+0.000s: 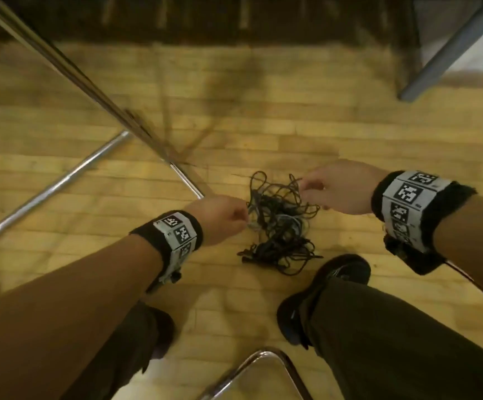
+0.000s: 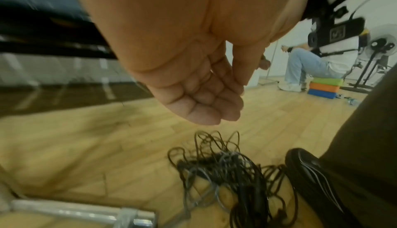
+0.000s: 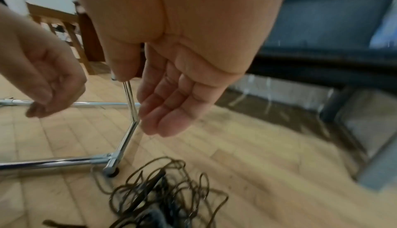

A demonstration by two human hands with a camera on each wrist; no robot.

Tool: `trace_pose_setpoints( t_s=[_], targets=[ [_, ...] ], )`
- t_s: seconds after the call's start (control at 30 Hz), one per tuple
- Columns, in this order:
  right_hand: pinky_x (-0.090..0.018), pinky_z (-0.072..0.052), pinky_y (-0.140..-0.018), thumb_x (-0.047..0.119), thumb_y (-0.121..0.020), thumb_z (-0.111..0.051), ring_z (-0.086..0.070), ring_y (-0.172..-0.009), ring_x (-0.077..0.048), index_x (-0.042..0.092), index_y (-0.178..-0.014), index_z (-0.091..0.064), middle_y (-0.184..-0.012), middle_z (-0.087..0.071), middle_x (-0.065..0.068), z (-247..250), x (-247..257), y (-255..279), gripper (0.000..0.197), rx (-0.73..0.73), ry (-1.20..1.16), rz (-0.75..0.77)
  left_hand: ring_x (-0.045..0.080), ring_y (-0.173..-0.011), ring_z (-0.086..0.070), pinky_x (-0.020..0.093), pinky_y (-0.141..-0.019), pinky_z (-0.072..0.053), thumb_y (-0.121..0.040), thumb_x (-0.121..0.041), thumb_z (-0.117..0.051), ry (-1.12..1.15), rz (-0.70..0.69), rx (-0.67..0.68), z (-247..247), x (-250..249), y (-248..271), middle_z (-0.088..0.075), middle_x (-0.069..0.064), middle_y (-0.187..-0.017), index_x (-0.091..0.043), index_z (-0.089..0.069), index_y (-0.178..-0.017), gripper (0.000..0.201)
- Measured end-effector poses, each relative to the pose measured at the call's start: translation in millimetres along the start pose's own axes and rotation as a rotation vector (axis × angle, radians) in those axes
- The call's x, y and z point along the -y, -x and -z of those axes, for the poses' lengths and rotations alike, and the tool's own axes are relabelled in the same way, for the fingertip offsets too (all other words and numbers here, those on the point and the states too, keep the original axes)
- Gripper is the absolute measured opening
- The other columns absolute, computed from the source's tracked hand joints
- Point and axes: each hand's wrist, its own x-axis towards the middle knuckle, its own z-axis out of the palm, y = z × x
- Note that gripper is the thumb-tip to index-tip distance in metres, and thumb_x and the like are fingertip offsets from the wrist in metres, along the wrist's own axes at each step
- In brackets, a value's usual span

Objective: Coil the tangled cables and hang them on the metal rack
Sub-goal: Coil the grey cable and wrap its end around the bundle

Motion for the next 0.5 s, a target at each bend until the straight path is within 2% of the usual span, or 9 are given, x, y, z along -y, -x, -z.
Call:
trace_pose_setpoints(
  t_s=[0.13,0.2,0.27,0.3,0.37,0.43,0.5],
  targets=[
    [-0.023,-0.039,-0.064,0.046,-0.106,-0.047,-0.056,-0.089,-0.011,0.032,-0.117,-0.066,-0.097,-0.06,0.014,-56,-33,-36,0.026,0.139,0.018,-0.013,0.014,-0.105,-0.063,0.034,-0.091,-0.051,-0.106,-0.038,-0.055,-0.018,0.054,0.044,-60,24,-60,-0.069,-0.008,-0.119,-0.035,-0.064,-0.114,0.012],
    [-0.023,-0.038,-0.067,0.047,-0.106,-0.046,-0.054,-0.088,-0.008,0.035,-0.114,-0.064,-0.101,-0.061,0.014,-81,-43,-45,0.023,0.188,0.013,-0.014,0.017,-0.115,-0.06,0.033,-0.095,-0.045,-0.105,-0.034,-0.056,-0.062,0.084,0.032,-83,34,-81,-0.064,-0.004,-0.135,-0.032,-0.062,-0.128,0.024],
    [-0.017,-0.033,-0.064,0.047,-0.105,-0.046,-0.048,-0.081,-0.001,0.038,-0.109,-0.062,-0.095,-0.055,0.02,-101,-50,-52,0.019,0.228,-0.007,-0.003,0.024,-0.132,-0.054,0.037,-0.107,-0.044,-0.104,-0.026,-0.06,-0.116,0.11,0.04,-100,46,-101,-0.055,0.002,-0.148,-0.025,-0.054,-0.144,0.041],
    [-0.016,-0.033,-0.065,0.048,-0.105,-0.046,-0.048,-0.082,-0.001,0.039,-0.109,-0.062,-0.094,-0.053,0.021,-109,-52,-53,0.018,0.249,-0.019,0.001,0.028,-0.135,-0.053,0.04,-0.109,-0.044,-0.102,-0.022,-0.062,-0.154,0.129,0.048,-107,51,-109,-0.053,0.006,-0.149,-0.021,-0.05,-0.148,0.047],
    [-0.021,-0.039,-0.072,0.048,-0.104,-0.047,-0.054,-0.093,-0.008,0.037,-0.114,-0.064,-0.102,-0.059,0.017,-122,-54,-57,0.022,0.293,-0.047,0.012,0.031,-0.132,-0.056,0.043,-0.106,-0.049,-0.1,-0.018,-0.063,-0.255,0.167,0.088,-120,61,-122,-0.058,0.011,-0.144,-0.018,-0.044,-0.151,0.055],
    [-0.028,-0.045,-0.083,0.047,-0.104,-0.047,-0.057,-0.1,-0.011,0.035,-0.118,-0.065,-0.111,-0.063,0.012,-129,-55,-60,0.025,0.333,-0.06,0.017,0.03,-0.121,-0.064,0.043,-0.099,-0.053,-0.1,-0.016,-0.06,-0.36,0.19,0.138,-129,67,-130,-0.066,0.01,-0.134,-0.021,-0.042,-0.153,0.057],
    [-0.031,-0.048,-0.088,0.046,-0.104,-0.047,-0.058,-0.102,-0.013,0.033,-0.118,-0.066,-0.112,-0.064,0.011,-133,-55,-64,0.026,0.349,-0.077,0.018,0.026,-0.103,-0.066,0.04,-0.09,-0.054,-0.104,-0.016,-0.054,-0.396,0.186,0.168,-133,69,-136,-0.071,0.004,-0.118,-0.023,-0.051,-0.146,0.044]
  ],
)
